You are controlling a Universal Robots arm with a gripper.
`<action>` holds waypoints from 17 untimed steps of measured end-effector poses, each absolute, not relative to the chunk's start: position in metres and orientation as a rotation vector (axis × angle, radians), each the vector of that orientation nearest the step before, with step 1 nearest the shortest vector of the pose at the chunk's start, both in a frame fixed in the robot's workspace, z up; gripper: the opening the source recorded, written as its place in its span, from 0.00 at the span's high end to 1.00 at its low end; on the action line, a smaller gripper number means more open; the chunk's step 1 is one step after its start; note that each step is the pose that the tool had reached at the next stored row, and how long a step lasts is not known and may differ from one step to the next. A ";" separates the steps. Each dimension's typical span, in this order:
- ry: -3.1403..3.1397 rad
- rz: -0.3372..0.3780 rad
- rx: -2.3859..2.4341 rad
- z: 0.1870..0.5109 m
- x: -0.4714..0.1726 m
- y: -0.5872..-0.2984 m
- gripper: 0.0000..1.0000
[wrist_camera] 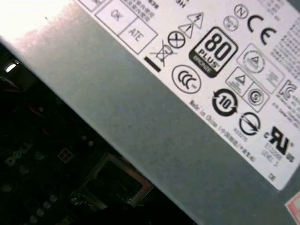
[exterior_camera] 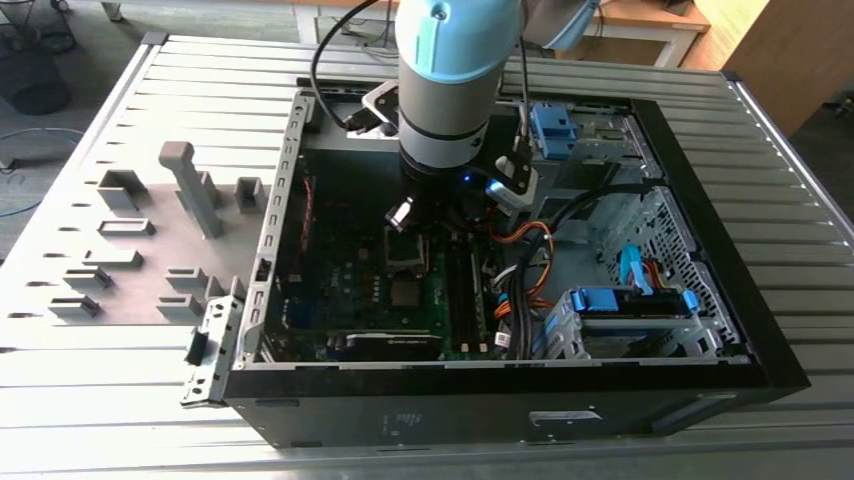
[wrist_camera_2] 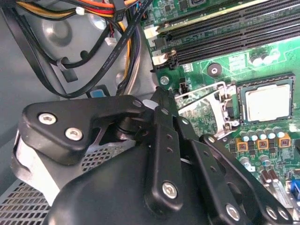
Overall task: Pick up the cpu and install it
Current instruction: 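Close the cpu cover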
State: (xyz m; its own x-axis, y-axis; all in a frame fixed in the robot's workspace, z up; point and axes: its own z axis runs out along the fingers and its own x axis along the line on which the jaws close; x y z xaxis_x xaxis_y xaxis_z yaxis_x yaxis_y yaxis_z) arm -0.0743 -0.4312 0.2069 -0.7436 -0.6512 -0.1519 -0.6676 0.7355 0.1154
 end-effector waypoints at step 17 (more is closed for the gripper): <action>2.831 0.248 -1.079 0.226 -0.074 -0.437 0.89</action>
